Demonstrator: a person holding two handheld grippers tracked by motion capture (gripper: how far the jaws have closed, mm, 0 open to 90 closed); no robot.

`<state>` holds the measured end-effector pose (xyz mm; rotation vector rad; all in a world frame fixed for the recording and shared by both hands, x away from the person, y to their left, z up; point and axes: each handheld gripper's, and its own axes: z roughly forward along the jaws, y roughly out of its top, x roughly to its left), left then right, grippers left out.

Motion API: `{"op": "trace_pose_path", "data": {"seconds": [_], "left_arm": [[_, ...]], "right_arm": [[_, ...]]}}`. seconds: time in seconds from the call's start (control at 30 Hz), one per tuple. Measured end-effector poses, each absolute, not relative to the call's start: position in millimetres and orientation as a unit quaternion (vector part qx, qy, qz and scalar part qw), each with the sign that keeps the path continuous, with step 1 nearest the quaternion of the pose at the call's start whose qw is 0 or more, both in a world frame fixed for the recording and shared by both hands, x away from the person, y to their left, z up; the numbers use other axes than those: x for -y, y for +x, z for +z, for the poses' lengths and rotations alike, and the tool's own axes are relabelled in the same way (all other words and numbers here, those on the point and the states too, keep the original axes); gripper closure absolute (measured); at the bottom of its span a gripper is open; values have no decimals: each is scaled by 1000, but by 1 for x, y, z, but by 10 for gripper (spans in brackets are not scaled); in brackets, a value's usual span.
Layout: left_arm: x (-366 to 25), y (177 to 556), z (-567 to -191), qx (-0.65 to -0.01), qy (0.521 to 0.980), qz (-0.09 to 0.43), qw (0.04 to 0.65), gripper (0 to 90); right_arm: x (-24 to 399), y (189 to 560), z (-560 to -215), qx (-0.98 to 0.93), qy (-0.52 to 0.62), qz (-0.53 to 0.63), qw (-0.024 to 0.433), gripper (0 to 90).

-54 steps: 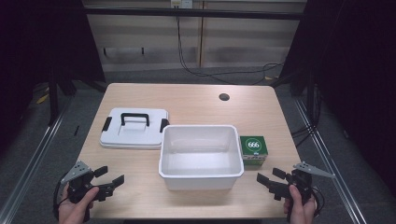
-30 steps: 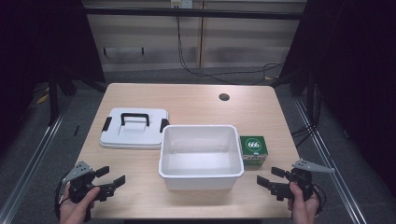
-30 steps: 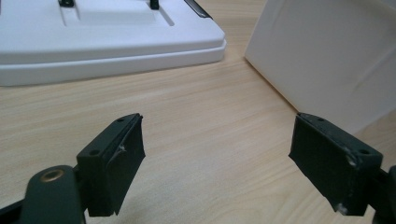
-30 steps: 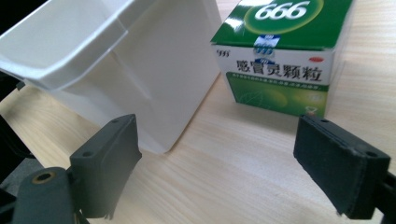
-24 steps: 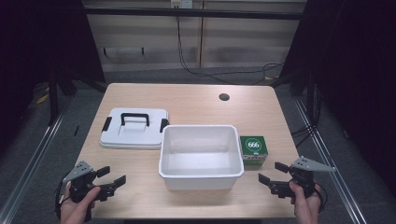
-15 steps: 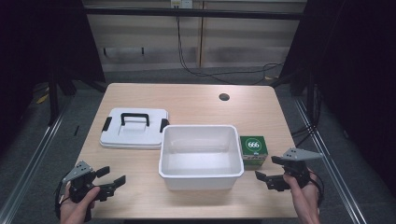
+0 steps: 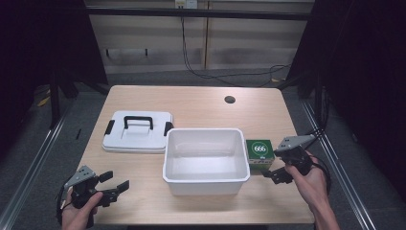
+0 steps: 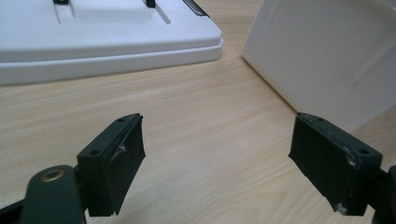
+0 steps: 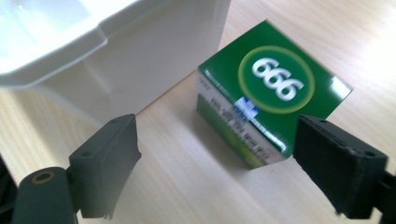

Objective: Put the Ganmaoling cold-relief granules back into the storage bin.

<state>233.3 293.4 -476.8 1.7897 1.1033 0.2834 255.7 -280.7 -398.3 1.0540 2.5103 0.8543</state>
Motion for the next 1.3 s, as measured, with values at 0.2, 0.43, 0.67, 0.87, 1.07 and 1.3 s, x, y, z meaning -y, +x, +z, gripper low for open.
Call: {"op": "trace_pose_path", "data": {"seconds": [0.2, 0.43, 0.67, 0.87, 1.07, 1.3], "left_arm": [[-293, 233, -477, -454, 737, 116, 488, 173], [-293, 233, -477, -452, 740, 113, 486, 173], [-293, 233, -477, -451, 740, 112, 486, 173], [-293, 233, -477, -451, 740, 111, 487, 173], [-294, 233, -477, -446, 745, 111, 483, 173], [-294, 233, -478, -448, 744, 109, 483, 173]], "right_arm": [[283, 273, -390, -881, 353, 292, 115, 135], [277, 291, -388, -907, 317, 264, 88, 128], [267, 314, -382, -925, 275, 246, 93, 88], [255, 329, -387, -943, 249, 208, 77, 87], [248, 343, -396, -955, 229, 178, 60, 86], [247, 352, -400, -960, 214, 173, 42, 86]]}}
